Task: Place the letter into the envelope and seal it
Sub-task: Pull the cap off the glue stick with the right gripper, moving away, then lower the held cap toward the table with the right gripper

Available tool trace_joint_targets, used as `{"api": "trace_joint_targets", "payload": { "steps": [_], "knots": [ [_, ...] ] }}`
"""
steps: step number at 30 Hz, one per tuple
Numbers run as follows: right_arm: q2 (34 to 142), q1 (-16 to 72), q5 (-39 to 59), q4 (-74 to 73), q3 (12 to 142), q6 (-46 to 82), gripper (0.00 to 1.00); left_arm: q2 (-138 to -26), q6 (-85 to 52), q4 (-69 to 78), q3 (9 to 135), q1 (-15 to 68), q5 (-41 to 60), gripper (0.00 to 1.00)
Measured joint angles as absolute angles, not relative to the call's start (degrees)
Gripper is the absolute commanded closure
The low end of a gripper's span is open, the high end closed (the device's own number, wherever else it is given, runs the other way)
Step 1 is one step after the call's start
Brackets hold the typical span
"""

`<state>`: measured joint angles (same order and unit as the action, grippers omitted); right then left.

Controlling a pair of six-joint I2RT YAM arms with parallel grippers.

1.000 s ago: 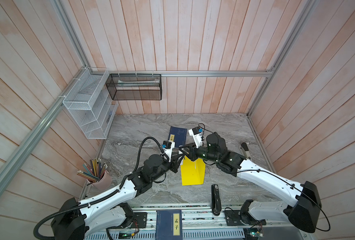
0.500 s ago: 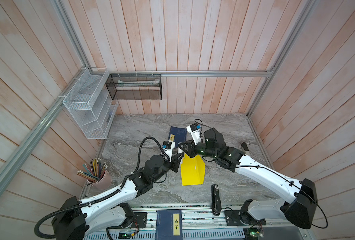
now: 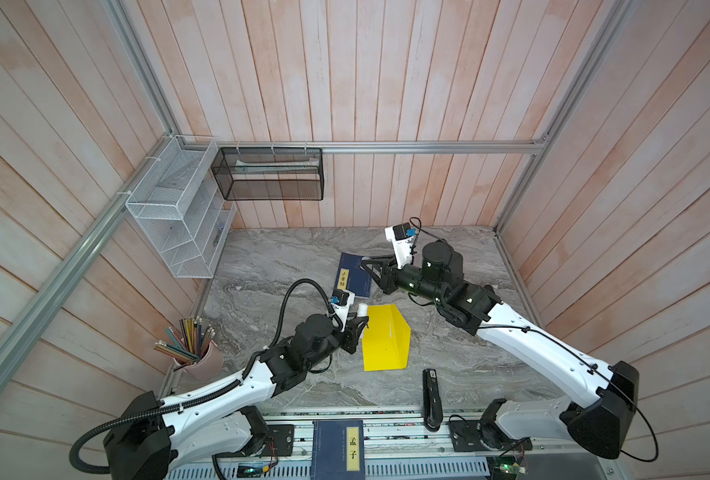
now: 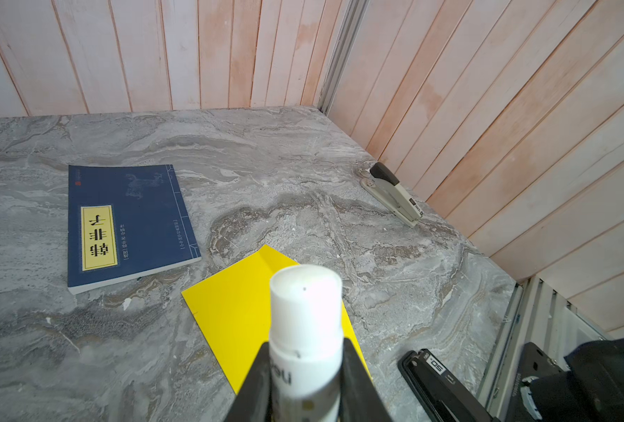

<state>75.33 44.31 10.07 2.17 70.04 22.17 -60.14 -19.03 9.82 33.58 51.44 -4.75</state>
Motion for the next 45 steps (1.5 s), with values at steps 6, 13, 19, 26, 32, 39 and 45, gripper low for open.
{"api": "trace_joint_targets", "payload": {
  "steps": [6, 13, 19, 26, 32, 39, 45],
  "knots": [
    [73.19, 41.80, 9.69, 2.17, 67.94, 21.80, 1.00, -56.62, -19.03, 9.85, 33.58, 51.44, -4.75, 1.00],
    [69.23, 35.83, 9.28, 2.04, 60.51, 21.02, 1.00, -52.99, -19.03, 9.85, 33.58, 51.44, -4.75, 1.00],
    [66.54, 29.58, 7.40, 1.45, 51.72, 19.31, 1.00, -51.29, -19.03, 9.85, 33.58, 51.44, -4.75, 1.00],
    [65.45, 25.98, 3.79, -1.93, 42.04, 16.45, 1.00, -50.39, -19.03, 11.09, 33.26, 51.44, -4.71, 1.00],
    [65.49, 25.41, 0.91, -7.46, 34.72, 14.76, 1.00, -49.91, -18.98, 13.76, 31.64, 51.46, -4.45, 1.00],
    [67.85, 24.47, -1.72, -15.09, 30.20, 14.31, 1.00, -49.93, -18.57, 15.44, 31.05, 51.46, -4.27, 1.00],
    [71.29, 24.16, -3.57, -19.79, 28.47, 13.87, 1.00, -49.93, -18.20, 15.97, 30.79, 51.55, -4.27, 1.00]
  ]
}}
